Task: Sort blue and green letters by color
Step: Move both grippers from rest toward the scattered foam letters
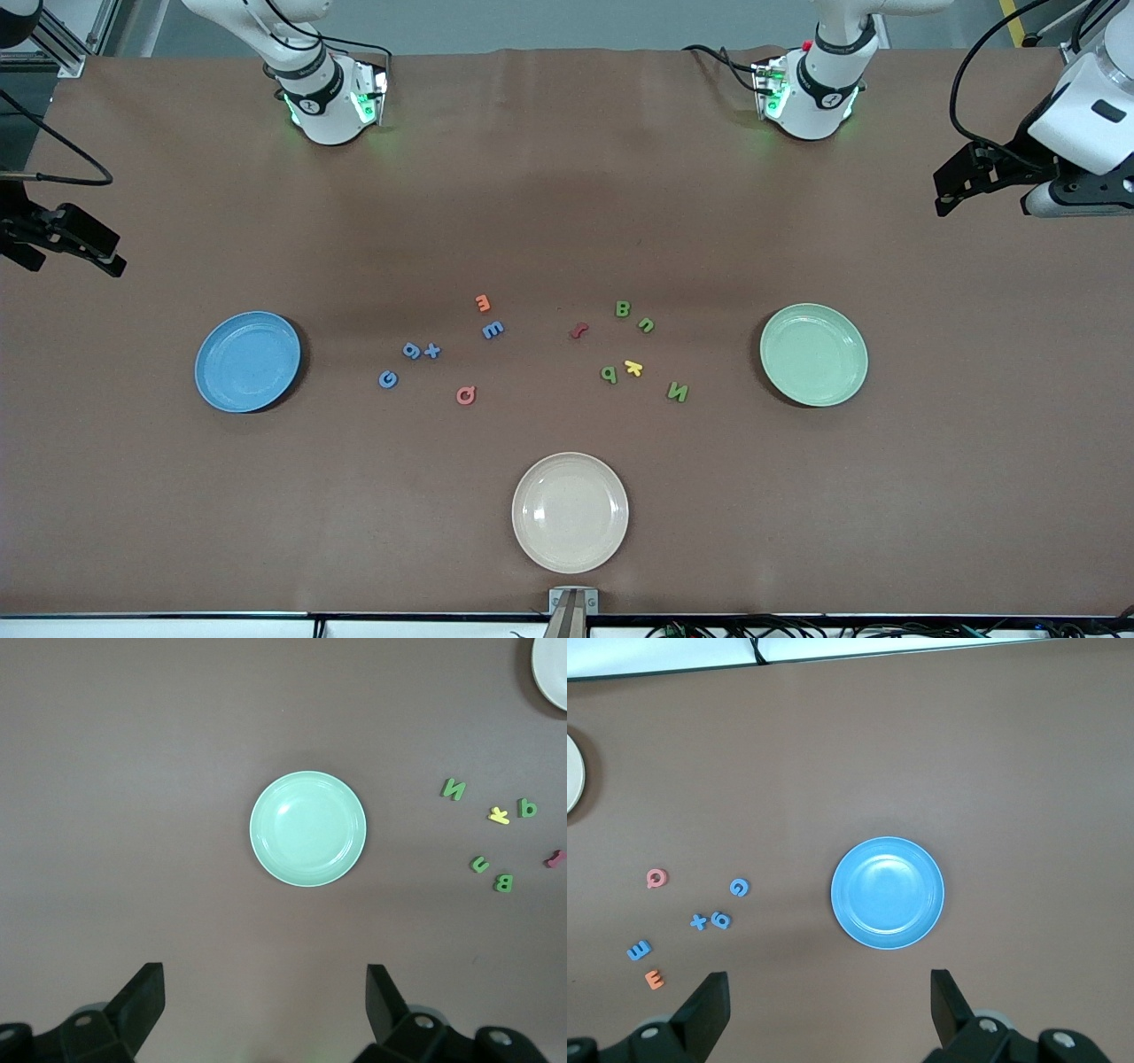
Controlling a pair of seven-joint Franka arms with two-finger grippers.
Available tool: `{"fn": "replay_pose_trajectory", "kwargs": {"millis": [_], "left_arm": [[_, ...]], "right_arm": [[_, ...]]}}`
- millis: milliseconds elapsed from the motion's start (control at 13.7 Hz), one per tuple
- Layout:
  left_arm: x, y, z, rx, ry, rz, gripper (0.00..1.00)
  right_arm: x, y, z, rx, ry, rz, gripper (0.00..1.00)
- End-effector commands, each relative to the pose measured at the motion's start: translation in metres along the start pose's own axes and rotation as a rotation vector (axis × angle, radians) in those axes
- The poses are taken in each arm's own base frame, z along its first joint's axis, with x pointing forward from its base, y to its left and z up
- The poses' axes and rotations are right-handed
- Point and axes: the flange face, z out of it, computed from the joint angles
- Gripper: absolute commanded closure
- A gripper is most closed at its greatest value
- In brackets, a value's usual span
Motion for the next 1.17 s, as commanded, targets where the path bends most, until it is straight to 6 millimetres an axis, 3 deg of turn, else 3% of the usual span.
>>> {"fn": "replay_pose_trajectory", "kwargs": {"millis": [0,219,438,511,804,1023,1096], "left_arm": [[0.002,0.002,-0.004,-0.015,-0.001,0.02,0.0],[0.007,0.007,0.005,-0.01,-0.015,0.025,0.0],[0.028,0.027,0.05,-0.007,-0.079,0.035,0.0],[0.034,0.054,0.073,-0.008,-0.085,0.053,0.0],[0.05,0.129,0.164,-0.018,-0.087,-0.146,0.0],[0.039,0.174,0.228,-0.043,-0.056,-0.236,0.0],[0.029,0.199,0.249,-0.046,-0.053,-0.288,0.0]], "right_arm": [[0.003,-0.001,-0.004,0.009,-0.003,-0.009,0.0],[0.003,-0.003,-0.003,0.009,-0.005,-0.012,0.0],[0.006,-0.013,0.009,0.01,-0.028,-0.016,0.0],[0.007,-0.023,0.015,0.011,-0.038,-0.033,0.0],[0.015,-0.074,0.054,0.006,-0.092,-0.12,0.0],[0.015,-0.081,0.078,0.018,-0.149,-0.14,0.0],[0.013,-0.091,0.09,0.01,-0.177,-0.146,0.01]]}}
